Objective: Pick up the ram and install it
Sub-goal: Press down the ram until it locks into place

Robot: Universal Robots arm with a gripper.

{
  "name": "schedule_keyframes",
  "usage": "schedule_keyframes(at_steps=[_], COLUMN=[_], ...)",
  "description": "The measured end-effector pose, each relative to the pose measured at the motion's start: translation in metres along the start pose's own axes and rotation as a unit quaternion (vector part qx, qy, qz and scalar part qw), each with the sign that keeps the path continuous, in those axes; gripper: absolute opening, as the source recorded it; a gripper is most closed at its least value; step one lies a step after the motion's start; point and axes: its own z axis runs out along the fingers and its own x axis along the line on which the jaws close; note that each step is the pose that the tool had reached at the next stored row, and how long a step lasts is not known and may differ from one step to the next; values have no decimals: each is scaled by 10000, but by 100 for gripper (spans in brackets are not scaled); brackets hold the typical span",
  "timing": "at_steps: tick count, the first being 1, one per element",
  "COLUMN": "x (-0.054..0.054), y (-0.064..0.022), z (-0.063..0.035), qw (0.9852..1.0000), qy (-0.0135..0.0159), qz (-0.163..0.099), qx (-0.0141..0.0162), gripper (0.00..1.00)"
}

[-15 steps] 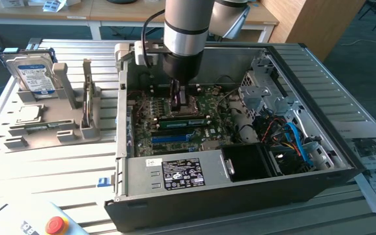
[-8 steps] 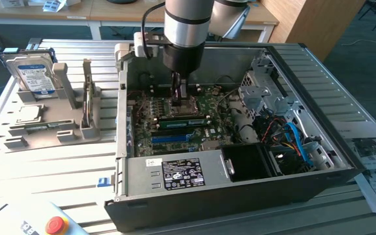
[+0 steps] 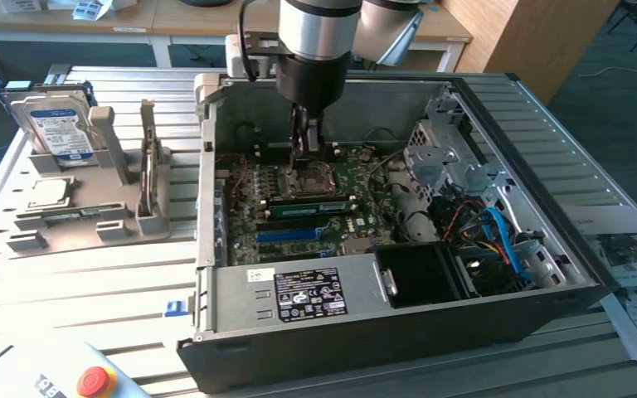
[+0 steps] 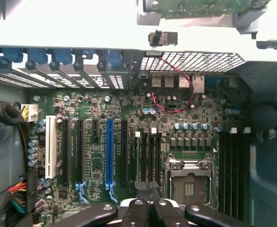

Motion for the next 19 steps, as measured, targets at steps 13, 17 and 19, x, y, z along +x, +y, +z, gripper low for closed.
schedule_keyframes(at_steps=[13, 17, 19], x=[-6, -7, -7], y=[2, -45, -92], z=[-152, -153, -153], qw=[10000, 10000, 10000], qy=[0, 0, 0], qz=[0, 0, 0], qx=[0, -1, -3], gripper=[10, 10, 10])
